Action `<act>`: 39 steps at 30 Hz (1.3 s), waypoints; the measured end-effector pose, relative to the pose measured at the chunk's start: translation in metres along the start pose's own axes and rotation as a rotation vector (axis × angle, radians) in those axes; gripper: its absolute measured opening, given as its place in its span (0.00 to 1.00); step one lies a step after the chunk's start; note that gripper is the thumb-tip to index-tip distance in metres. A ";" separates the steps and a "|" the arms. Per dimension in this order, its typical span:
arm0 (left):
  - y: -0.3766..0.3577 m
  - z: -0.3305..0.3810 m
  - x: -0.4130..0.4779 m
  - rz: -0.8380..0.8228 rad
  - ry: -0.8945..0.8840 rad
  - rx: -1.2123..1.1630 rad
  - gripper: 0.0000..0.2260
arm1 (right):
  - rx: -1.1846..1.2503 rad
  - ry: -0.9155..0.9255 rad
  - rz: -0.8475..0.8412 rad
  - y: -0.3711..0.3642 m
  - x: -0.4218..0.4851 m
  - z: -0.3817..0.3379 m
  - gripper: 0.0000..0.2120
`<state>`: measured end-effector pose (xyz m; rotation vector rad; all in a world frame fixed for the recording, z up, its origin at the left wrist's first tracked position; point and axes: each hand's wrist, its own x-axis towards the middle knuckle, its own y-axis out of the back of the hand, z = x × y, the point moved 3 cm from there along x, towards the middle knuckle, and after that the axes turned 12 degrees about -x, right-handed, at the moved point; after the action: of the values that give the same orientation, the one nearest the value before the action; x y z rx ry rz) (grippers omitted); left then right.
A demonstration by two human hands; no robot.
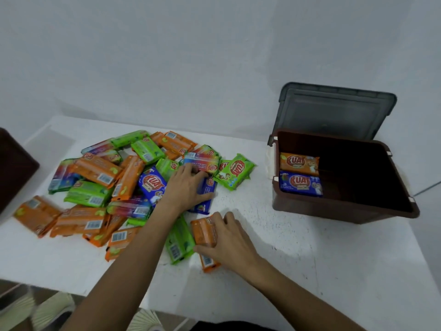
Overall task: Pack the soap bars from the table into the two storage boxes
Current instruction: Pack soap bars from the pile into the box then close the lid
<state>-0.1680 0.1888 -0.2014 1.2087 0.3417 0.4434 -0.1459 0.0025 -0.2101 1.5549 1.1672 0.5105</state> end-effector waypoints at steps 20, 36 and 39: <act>-0.006 0.014 0.004 -0.095 -0.069 0.208 0.38 | 0.146 -0.018 -0.170 0.042 -0.002 0.032 0.33; 0.022 0.035 -0.008 0.063 0.034 -0.095 0.35 | 1.369 0.010 -0.049 0.113 -0.030 0.055 0.21; 0.047 0.038 -0.012 0.145 0.024 -0.240 0.34 | 1.389 -0.010 0.027 0.123 -0.031 0.061 0.19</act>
<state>-0.1666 0.1650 -0.1445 0.9982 0.2149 0.6073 -0.0594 -0.0475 -0.1106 2.6872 1.5869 -0.4580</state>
